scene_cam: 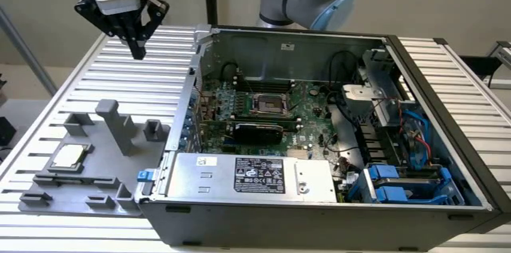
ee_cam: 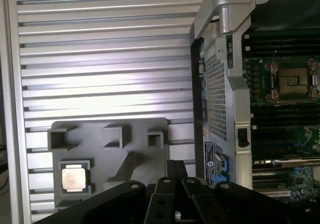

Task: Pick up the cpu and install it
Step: 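Reach for the cpu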

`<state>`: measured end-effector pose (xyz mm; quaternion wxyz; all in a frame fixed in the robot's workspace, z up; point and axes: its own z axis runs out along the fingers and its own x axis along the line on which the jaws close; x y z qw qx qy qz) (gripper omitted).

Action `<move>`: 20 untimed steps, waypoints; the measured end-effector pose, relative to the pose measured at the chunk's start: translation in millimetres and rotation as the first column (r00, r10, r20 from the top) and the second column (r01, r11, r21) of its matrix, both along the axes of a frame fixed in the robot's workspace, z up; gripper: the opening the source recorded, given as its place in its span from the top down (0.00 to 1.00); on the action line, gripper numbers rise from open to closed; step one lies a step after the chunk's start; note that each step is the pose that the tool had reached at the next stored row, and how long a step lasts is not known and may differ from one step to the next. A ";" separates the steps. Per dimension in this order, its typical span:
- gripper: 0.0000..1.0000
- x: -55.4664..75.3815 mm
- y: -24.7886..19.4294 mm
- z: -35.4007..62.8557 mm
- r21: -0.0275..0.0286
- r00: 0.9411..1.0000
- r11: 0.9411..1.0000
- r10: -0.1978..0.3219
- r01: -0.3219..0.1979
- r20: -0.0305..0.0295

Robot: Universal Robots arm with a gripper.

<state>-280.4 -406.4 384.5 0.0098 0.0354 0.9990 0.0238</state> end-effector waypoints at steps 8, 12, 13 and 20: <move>0.89 -36.1 -2.2 -7.8 -0.001 1.000 1.000 0.000 0.000 0.000; 0.89 -54.6 -3.6 -12.4 -0.001 1.000 1.000 0.000 0.000 0.000; 0.89 -59.1 -4.0 -13.6 -0.001 1.000 1.000 0.000 0.000 0.000; 0.89 -90.7 -6.8 -21.7 -0.001 1.000 1.000 0.000 0.000 0.000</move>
